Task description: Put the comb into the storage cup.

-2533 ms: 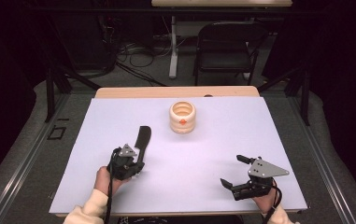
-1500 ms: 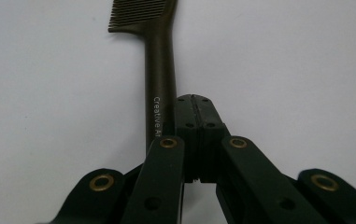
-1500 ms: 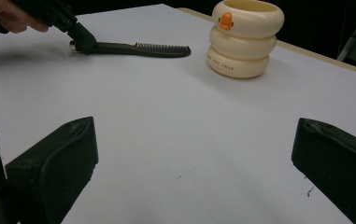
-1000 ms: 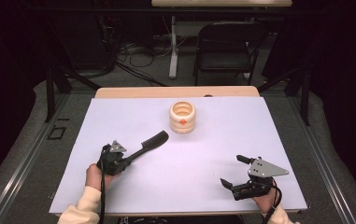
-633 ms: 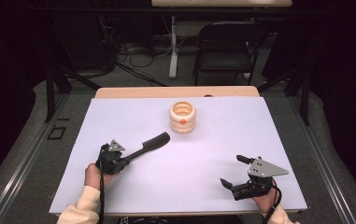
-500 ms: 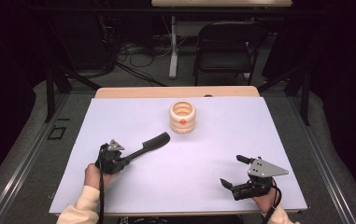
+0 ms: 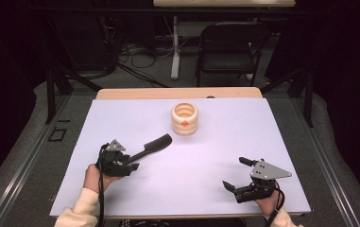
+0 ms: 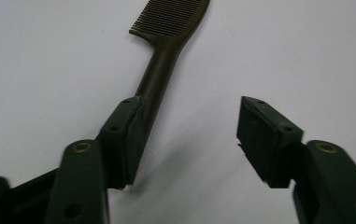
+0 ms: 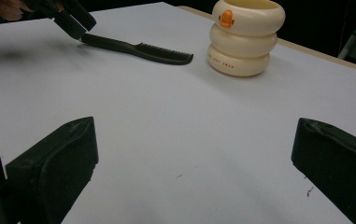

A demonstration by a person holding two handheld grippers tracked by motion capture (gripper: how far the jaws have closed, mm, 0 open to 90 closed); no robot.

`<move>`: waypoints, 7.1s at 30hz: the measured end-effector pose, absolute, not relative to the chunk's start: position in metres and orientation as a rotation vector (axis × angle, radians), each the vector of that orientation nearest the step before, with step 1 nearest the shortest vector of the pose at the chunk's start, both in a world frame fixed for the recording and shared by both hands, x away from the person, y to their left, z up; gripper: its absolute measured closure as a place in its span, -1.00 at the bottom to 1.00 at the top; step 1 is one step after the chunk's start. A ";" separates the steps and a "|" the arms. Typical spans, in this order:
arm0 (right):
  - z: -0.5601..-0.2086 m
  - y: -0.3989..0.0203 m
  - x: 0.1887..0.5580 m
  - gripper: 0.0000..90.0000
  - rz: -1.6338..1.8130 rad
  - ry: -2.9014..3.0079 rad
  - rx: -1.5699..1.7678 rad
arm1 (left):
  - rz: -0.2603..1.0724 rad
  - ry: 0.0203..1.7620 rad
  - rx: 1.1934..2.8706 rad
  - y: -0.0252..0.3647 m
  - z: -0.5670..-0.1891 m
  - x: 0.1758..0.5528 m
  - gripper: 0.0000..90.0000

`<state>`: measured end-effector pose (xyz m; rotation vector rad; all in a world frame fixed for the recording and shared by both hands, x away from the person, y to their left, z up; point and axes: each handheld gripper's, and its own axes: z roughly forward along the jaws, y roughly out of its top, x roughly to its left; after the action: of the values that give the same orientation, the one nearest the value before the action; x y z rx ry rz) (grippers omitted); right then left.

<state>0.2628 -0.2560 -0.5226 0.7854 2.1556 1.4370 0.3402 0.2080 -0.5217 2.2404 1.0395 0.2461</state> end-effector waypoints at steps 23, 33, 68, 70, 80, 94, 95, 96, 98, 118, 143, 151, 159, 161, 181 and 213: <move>-0.523 -0.256 0.263 -1.00 1.437 2.155 0.784 | 0.290 0.996 2.285 0.202 -0.515 0.346 -1.00; -0.522 -0.257 0.263 -1.00 1.446 2.156 0.782 | 0.295 0.968 2.387 0.194 -0.516 0.362 -1.00; -0.524 -0.256 0.264 -1.00 1.450 2.164 0.799 | 0.276 0.901 2.710 0.155 -0.517 0.404 0.23; -0.524 -0.257 0.264 -1.00 1.449 2.165 0.795 | 0.263 0.896 2.724 0.152 -0.518 0.406 0.29; -0.524 -0.257 0.264 -1.00 1.450 2.161 0.796 | 0.208 0.883 2.801 0.142 -0.523 0.418 0.49; -0.524 -0.257 0.264 -0.99 1.449 2.164 0.796 | 0.208 0.853 2.835 0.139 -0.525 0.419 0.60; -0.524 -0.257 0.264 -0.99 1.449 2.164 0.796 | 0.210 0.847 2.833 0.140 -0.525 0.420 0.60; -0.524 -0.257 0.264 -0.99 1.448 2.163 0.796 | 0.199 0.857 2.814 0.140 -0.524 0.419 0.60; -0.524 -0.257 0.264 -0.99 1.448 2.162 0.795 | 0.209 0.861 2.793 0.141 -0.523 0.418 0.60; -0.524 -0.257 0.264 -0.99 1.446 2.162 0.797 | 0.242 0.886 2.571 0.163 -0.509 0.395 0.60; -0.524 -0.257 0.265 -1.00 1.448 2.164 0.799 | 0.295 0.907 2.364 0.180 -0.512 0.375 0.60; -0.525 -0.257 0.265 -0.99 1.447 2.166 0.800 | 0.312 0.914 2.332 0.183 -0.512 0.374 0.60; -0.524 -0.257 0.265 -0.99 1.451 2.167 0.796 | 0.312 0.909 2.312 0.184 -0.513 0.374 0.60; -0.524 -0.257 0.265 -0.99 1.451 2.167 0.800 | 0.315 0.909 2.306 0.183 -0.514 0.373 0.60; -0.524 -0.257 0.265 -0.99 1.446 2.165 0.796 | 0.341 0.927 2.224 0.186 -0.512 0.372 0.60; -0.524 -0.256 0.265 -0.99 1.449 2.163 0.794 | 0.398 0.936 2.114 0.183 -0.509 0.375 0.60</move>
<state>0.2649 -0.2565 -0.5239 0.7938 2.1630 1.4495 0.3749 0.1831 -0.5093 2.1139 0.9359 0.3977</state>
